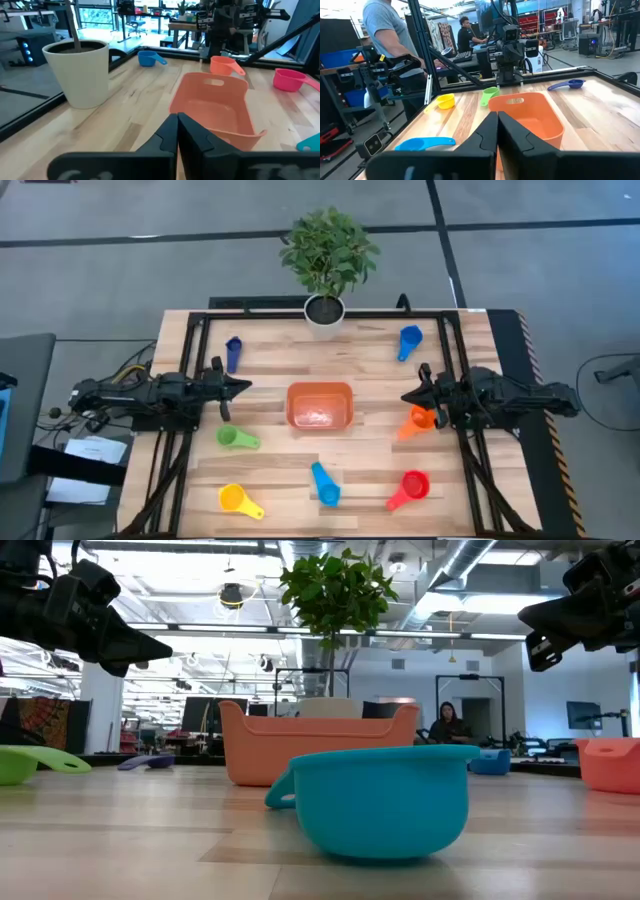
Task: Nest measuring cups in basket
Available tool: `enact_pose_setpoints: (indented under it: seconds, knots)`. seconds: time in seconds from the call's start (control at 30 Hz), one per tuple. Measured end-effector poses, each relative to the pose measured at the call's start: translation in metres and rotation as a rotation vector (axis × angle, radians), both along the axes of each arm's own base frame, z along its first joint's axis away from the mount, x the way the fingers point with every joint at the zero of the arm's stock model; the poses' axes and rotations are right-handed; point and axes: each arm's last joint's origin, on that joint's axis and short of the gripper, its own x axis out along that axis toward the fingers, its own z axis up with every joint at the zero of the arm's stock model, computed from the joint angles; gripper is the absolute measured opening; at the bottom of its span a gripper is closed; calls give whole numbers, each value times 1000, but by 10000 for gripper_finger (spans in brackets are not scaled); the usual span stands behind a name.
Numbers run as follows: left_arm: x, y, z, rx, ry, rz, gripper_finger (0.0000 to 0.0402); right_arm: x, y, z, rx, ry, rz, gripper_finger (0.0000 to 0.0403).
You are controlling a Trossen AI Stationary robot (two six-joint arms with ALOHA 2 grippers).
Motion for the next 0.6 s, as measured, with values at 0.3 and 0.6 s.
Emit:
enact_pose_setpoints:
  seconds: [0.3, 0.6]
  knots:
    - [0, 0, 0, 0, 0, 0, 0, 0, 0, 0, 0, 0, 0, 28]
    - [0, 0, 0, 0, 0, 0, 0, 0, 0, 0, 0, 0, 0, 35]
